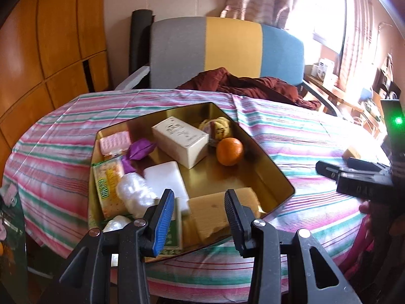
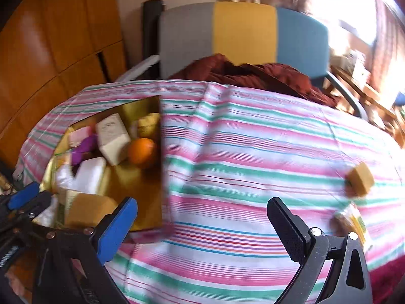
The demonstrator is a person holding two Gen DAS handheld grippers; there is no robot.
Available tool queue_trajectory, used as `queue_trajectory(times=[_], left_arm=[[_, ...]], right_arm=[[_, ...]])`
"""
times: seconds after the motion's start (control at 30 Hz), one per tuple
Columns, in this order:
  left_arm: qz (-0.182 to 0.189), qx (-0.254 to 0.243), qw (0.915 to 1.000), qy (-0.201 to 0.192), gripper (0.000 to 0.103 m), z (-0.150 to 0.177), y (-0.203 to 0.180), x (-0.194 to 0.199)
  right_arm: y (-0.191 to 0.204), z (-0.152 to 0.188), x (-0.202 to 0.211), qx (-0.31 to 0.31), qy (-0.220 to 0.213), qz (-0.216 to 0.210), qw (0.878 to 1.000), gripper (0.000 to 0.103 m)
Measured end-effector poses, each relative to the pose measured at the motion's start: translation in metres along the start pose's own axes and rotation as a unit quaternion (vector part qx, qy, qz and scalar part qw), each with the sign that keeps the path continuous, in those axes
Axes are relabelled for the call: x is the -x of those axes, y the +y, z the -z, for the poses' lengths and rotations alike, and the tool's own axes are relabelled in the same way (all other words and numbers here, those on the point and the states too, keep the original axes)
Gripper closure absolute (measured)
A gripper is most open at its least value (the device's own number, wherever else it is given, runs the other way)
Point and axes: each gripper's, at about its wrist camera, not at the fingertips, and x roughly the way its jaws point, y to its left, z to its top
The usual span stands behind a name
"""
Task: Organize objects
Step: 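Move both tools back toward the WEIDAN biscuit packet and small yellow sponge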
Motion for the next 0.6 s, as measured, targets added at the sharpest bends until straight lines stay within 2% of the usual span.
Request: queue_trajectory(times=[0.2,0.37,0.5,0.6], left_arm=[[0.027,-0.037,0.9989,-0.005,0.062,-0.011,-0.031,-0.001],[0.061,-0.075,0.9953,-0.005,0.062,-0.022,-0.068,-0.007],[0.094,-0.105,0.9899,0.006,0.062,-0.028,-0.1,-0.017],[0.12,-0.123,0.9848,0.025,0.062,-0.032,-0.127,-0.029]], right_arm=[[-0.067,-0.003,0.005,-0.064,0.0,0.052,0.997,0.0],[-0.136,-0.011,0.023,-0.122,-0.017,0.103,0.987,0.0],[-0.197,-0.009,0.042,-0.19,-0.035,0.141,0.971,0.0],[-0.243,-0.002,0.051,-0.253,-0.046,0.16,0.953,0.0]])
